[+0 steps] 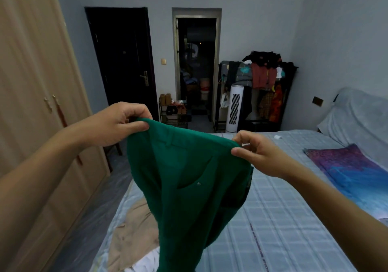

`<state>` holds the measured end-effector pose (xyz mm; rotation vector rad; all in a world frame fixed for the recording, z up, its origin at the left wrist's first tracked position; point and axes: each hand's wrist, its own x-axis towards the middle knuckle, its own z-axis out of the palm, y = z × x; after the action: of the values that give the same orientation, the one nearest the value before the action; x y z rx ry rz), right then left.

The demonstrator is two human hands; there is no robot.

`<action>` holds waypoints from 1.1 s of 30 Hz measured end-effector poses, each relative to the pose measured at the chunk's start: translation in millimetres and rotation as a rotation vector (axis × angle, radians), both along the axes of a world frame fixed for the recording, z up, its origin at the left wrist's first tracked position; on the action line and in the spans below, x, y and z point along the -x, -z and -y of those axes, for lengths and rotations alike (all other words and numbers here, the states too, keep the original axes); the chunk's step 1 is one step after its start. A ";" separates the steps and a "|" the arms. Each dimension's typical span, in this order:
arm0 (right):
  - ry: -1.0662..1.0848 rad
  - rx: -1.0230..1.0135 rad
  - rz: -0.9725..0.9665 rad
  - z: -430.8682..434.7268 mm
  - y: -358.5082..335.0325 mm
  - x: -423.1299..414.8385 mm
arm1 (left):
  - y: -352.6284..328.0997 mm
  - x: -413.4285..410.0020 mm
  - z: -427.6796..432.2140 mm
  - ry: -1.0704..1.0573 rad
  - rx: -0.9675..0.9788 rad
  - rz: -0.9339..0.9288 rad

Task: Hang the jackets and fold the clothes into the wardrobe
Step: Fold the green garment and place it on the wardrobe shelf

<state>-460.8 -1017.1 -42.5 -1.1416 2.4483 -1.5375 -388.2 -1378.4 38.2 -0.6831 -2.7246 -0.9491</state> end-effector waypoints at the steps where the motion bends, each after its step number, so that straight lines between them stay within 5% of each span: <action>1: 0.027 0.017 -0.035 0.5 -2.3 -0.4 | 0.7 -1.2 1.4 0.006 0.016 0.019; 19: 0.111 0.159 -0.337 36.1 -44.2 -22.4 | 21.2 -6.1 -84.5 0.176 -0.009 0.213; 27: 0.193 0.192 -0.397 35.1 -42.6 -22.7 | 25.9 -1.1 -124.7 0.167 -0.514 0.308; 33: 0.064 0.248 -0.248 29.3 -25.4 -23.3 | 0.6 10.6 -127.9 0.102 -0.256 0.178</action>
<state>-437.4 -1046.4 -17.1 -1.3818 2.5193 -1.8661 -398.8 -1250.5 37.6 -0.7236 -2.6654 -1.4162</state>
